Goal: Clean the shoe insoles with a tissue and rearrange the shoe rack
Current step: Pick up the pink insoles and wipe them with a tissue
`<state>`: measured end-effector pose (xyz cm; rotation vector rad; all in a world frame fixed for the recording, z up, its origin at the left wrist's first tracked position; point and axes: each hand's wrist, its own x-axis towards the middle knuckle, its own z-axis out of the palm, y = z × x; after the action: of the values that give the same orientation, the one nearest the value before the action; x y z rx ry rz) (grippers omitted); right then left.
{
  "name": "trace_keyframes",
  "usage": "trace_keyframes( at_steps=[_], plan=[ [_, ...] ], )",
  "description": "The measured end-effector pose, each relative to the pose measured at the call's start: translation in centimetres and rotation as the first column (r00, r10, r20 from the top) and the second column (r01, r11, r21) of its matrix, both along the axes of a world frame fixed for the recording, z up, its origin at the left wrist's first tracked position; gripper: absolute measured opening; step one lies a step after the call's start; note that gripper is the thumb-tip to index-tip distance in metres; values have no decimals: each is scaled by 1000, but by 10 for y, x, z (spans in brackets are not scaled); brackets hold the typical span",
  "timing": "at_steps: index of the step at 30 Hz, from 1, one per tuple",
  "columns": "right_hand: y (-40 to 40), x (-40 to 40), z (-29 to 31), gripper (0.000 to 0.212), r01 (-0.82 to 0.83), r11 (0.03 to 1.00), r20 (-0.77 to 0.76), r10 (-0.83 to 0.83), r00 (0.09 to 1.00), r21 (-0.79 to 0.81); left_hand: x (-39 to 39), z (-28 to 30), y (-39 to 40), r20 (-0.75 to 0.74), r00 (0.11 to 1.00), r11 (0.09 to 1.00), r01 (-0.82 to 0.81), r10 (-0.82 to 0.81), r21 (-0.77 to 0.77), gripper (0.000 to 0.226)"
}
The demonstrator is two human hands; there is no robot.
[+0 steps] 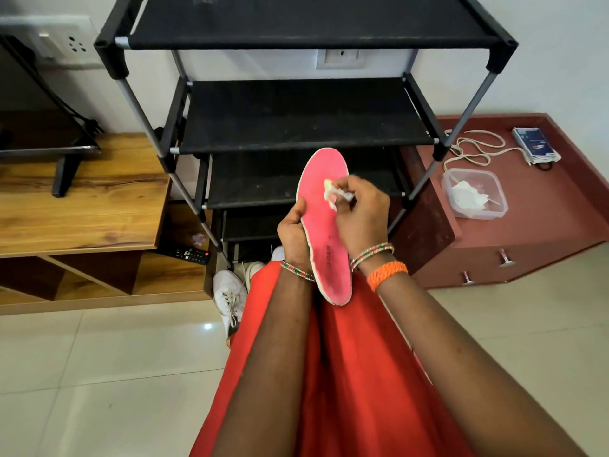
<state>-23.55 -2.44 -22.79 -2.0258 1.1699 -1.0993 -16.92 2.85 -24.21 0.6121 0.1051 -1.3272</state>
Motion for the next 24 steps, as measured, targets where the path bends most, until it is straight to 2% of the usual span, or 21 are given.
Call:
trace_keyframes(
  at_steps=[3, 5, 8, 11, 15, 21, 24],
  plan=[
    [-27, 10, 15, 16, 49, 998, 25, -48, 999, -28, -2, 4, 1, 17, 999, 999, 35, -35, 38, 39],
    [-40, 14, 21, 16, 38, 999, -27, -39, 999, -31, -1, 4, 1, 14, 999, 998, 45, -46, 48, 39],
    [-35, 8, 19, 24, -42, 997, -103, 36, 994, -60, 1, 3, 1, 36, 999, 997, 25, -27, 71, 39],
    [-8, -11, 8, 32, -140, 986, -87, 132, 987, -86, 3, 0, 1, 23, 999, 997, 24, -26, 74, 42],
    [19, -30, 5, 31, -266, 962, -191, 252, 949, -57, 5, -2, 0, 33, 999, 997, 41, -43, 63, 45],
    [-28, -11, 24, 22, -169, 967, -277, 112, 954, -189, 0, 3, 0, 105, 988, 991, 108, -115, 75, 45],
    [-39, -8, 27, 21, -154, 967, -299, 88, 950, -202, 2, 2, 0, 113, 984, 989, 132, -139, 64, 46]
  ],
)
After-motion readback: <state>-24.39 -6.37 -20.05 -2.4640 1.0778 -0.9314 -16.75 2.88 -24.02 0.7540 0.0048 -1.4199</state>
